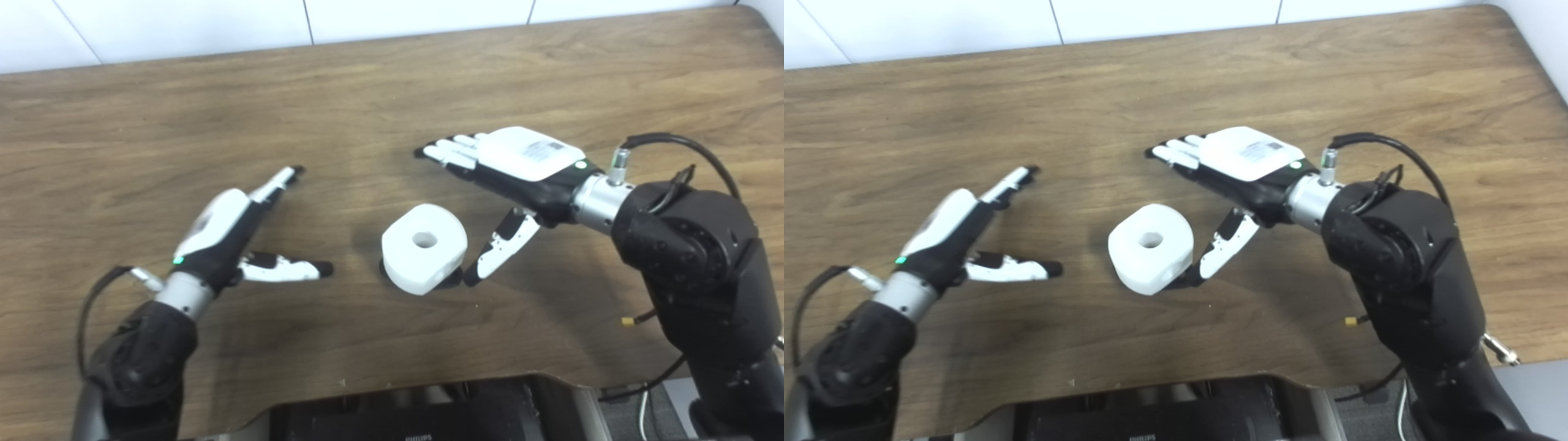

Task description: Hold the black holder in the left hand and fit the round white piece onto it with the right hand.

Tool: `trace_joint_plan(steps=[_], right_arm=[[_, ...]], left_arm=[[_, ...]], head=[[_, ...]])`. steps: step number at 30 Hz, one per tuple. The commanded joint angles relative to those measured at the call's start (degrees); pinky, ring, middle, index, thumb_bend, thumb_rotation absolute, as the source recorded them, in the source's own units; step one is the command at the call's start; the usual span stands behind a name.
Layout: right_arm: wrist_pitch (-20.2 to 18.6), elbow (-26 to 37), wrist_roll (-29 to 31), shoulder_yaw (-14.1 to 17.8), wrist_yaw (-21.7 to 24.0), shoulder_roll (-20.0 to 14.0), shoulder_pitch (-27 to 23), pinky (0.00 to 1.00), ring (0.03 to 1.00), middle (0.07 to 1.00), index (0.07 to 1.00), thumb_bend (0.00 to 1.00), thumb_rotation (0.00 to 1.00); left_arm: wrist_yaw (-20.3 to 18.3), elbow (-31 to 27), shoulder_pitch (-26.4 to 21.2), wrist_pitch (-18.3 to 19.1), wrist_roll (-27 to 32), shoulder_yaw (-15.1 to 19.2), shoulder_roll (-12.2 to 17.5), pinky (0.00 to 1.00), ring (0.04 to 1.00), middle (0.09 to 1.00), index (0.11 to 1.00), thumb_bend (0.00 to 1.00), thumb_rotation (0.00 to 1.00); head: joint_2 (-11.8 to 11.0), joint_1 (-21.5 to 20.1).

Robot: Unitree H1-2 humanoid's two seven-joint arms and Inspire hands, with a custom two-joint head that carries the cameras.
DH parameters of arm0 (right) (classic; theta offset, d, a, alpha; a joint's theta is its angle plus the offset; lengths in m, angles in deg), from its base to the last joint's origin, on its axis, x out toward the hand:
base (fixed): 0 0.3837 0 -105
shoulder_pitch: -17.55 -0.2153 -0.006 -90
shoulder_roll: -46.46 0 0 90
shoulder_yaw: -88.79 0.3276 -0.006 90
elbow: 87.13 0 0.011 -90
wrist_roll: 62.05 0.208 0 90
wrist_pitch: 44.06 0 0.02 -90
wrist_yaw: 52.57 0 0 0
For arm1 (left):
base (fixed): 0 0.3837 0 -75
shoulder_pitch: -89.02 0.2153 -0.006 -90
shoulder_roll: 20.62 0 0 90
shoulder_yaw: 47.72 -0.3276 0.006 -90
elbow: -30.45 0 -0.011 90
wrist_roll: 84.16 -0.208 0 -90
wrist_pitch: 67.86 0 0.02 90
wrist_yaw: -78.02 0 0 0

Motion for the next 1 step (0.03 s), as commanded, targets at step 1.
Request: trace_joint_plan(steps=[1], right_arm=[[-1.61, 1.14, 2.63, 2.28, -3.09, -0.55, 0.67, 1.00, 1.000, 1.000, 1.000, 1.00, 0.58]], left_arm=[[1.84, -2.62, 1.42, -0.02, 5.25, 2.85, 1.27, 0.84, 0.971, 0.993, 1.000, 1.00, 0.46]], head=[[-0.05, 0.12]])
